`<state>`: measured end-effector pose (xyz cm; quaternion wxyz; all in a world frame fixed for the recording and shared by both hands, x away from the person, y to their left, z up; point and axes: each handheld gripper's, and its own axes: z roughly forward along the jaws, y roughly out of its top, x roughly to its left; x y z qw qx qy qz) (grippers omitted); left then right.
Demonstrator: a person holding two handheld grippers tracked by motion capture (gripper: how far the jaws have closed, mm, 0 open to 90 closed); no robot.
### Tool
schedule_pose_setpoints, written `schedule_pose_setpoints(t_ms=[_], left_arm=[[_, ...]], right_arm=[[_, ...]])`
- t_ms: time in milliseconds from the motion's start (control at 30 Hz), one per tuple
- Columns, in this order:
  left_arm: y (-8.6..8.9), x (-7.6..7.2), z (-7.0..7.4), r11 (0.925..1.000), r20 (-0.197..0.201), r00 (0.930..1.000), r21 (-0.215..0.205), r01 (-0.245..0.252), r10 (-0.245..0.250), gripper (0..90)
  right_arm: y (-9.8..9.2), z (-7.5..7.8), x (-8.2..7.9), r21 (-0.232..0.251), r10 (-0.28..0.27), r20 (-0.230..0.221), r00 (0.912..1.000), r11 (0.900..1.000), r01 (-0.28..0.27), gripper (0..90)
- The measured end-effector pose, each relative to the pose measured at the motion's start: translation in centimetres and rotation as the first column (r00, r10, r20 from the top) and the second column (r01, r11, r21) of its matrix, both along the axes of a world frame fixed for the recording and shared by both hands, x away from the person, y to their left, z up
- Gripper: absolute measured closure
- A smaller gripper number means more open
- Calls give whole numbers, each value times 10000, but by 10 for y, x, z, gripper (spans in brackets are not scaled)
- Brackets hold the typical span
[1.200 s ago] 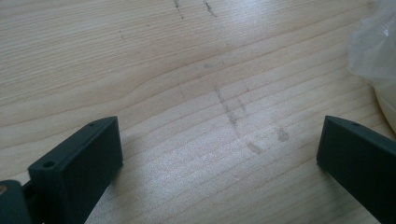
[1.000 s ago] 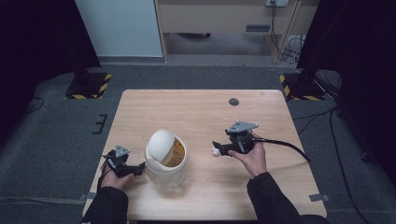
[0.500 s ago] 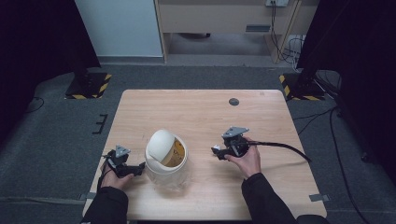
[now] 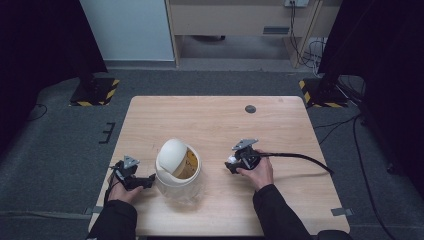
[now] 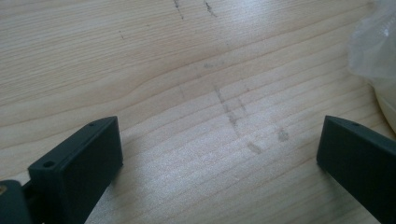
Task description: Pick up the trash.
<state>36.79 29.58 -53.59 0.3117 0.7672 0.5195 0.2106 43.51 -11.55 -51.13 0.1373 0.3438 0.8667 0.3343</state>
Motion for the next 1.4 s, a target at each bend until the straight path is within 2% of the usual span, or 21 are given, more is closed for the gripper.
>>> schedule_pose_setpoints(t_ms=[333,633,767,1000,1133,1233,1400], left_arm=[[0,0,0,10000,-6,10000,12,9,-9,0],[0,0,0,10000,-6,10000,10,6,-6,0],[0,0,0,10000,-1,10000,-1,-2,2,0],[0,0,0,10000,-6,10000,9,6,-6,0],[0,0,0,10000,-1,10000,-3,-2,2,0],[0,0,0,10000,-8,10000,10,8,-8,0],[0,0,0,10000,-6,10000,14,9,-9,0]], right_arm=[[2,-5,3,-334,-42,-396,9992,9994,29,479],[3,-5,3,-202,-36,-471,9989,9998,26,568],[2,-3,3,-84,24,-547,9985,10000,-28,637],[0,0,2,-218,67,-605,9981,9997,-80,660],[-3,7,1,92,85,-554,9984,9999,-80,659],[-7,14,-1,270,118,-362,9993,9996,-108,658],[-16,30,-5,850,177,-21,9998,9962,-174,659]])
